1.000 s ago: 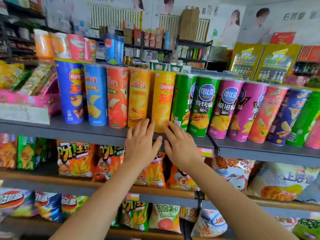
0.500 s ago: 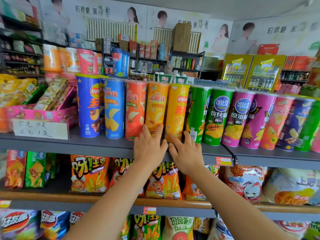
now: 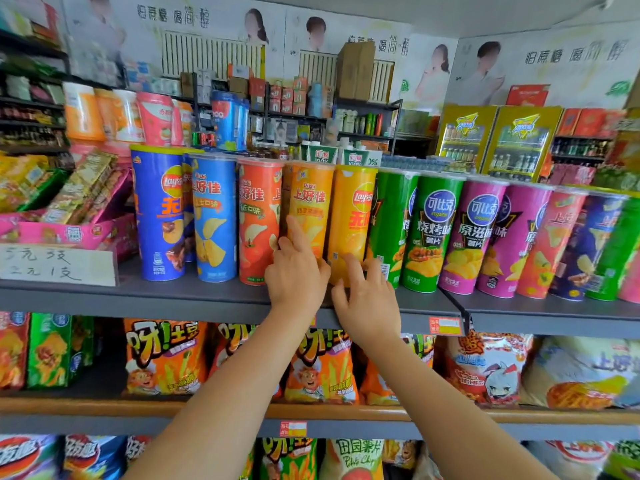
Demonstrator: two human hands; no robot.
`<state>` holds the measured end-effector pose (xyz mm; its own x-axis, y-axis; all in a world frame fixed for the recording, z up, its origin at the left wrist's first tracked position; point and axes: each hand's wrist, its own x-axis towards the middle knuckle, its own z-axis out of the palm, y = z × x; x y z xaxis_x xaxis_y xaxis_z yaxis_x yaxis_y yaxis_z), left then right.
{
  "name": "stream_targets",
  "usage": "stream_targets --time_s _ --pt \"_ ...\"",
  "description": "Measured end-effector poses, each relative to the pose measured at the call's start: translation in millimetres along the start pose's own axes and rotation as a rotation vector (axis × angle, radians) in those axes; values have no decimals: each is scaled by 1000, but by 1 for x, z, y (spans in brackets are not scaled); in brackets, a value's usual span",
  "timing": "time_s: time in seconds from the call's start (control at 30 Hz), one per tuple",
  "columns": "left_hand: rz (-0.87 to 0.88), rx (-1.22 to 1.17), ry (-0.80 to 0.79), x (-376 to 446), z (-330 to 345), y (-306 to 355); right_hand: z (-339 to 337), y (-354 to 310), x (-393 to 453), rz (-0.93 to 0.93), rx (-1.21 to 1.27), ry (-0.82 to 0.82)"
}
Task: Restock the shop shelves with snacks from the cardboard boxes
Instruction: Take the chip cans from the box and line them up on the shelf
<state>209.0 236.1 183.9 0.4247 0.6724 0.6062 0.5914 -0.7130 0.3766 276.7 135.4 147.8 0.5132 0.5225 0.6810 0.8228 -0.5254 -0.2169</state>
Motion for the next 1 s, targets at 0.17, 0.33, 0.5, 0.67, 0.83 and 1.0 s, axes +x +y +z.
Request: stream_targets --time_s 0.17,0.33,0.5,0.67,0.83,1.0 --pt "-57 24 26 1 6 1 5 3 -1 -14 -3 71" --pt "-65 20 47 2 8 -1 5 3 -1 -36 -17 41" --pt "-36 13 64 -1 10 -3 1 1 2 -16 -37 -28" --pt "99 -8 314 -9 9 -32 1 0 9 85 93 102" --pt "-91 -92 353 -2 7 -56 6 -15 28 389 111 143" --pt "-167 -229 291 1 4 -58 16 -26 31 468 73 179"
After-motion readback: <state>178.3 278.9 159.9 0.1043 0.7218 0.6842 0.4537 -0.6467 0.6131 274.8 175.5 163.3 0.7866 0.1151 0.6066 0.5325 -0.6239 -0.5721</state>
